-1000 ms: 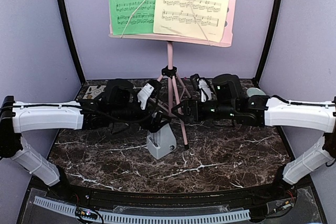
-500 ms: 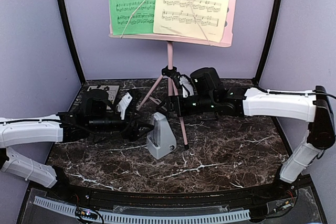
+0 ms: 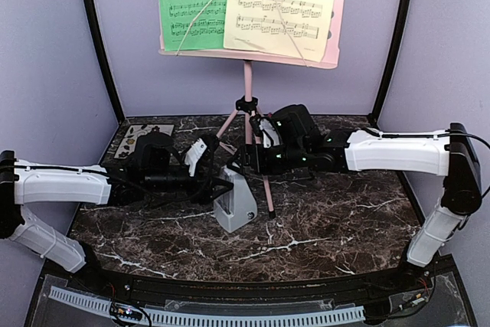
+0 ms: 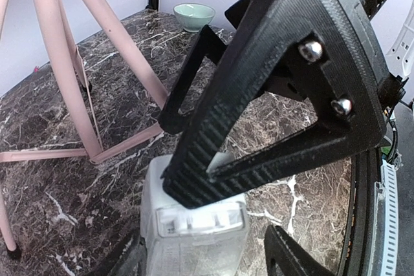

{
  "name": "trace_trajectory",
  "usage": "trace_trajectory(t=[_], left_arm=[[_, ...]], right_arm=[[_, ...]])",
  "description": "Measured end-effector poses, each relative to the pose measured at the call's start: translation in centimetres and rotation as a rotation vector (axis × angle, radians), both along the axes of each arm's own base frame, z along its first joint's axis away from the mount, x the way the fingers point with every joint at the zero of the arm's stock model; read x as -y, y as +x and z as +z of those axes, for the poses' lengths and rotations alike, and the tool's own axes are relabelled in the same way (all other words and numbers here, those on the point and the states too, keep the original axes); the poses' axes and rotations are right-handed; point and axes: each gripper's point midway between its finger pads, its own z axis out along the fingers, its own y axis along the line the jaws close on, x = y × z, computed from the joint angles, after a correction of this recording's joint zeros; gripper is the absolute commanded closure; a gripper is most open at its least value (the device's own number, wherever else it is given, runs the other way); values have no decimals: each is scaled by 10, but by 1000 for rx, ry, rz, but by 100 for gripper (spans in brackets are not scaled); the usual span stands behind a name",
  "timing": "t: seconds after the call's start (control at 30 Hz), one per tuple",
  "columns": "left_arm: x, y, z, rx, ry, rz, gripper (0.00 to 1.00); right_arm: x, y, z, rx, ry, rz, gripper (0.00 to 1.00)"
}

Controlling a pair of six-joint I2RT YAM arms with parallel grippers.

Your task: Set up the instrument practice props

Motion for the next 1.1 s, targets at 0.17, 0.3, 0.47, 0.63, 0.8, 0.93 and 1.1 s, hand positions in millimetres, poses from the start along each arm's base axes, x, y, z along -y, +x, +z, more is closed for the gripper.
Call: trace_trajectory(t=[0.17, 0.3, 0.47, 0.63, 0.8, 0.93, 1.1], left_arm=[[1, 2, 5, 25, -11, 0, 43], [2, 4, 8, 37, -19, 2, 48], [2, 5, 10, 48, -24, 7, 58], [2, 5, 11, 57, -23, 3, 71], [2, 5, 11, 58, -22, 2, 79], [1, 4, 11, 63, -18, 1, 84], [-4, 1, 11, 73, -15, 2, 87]], right_arm=[[1, 0, -2, -11, 14, -14, 13], [3, -1, -3, -18, 34, -23, 13], [4, 1, -4, -46, 61, -25, 14], [5, 2, -7, -65, 83, -26, 15], [4, 2, -8, -62, 98, -20, 16], [3, 2, -9, -45, 112, -14, 17], [2, 0, -12, -23, 114, 6, 19]])
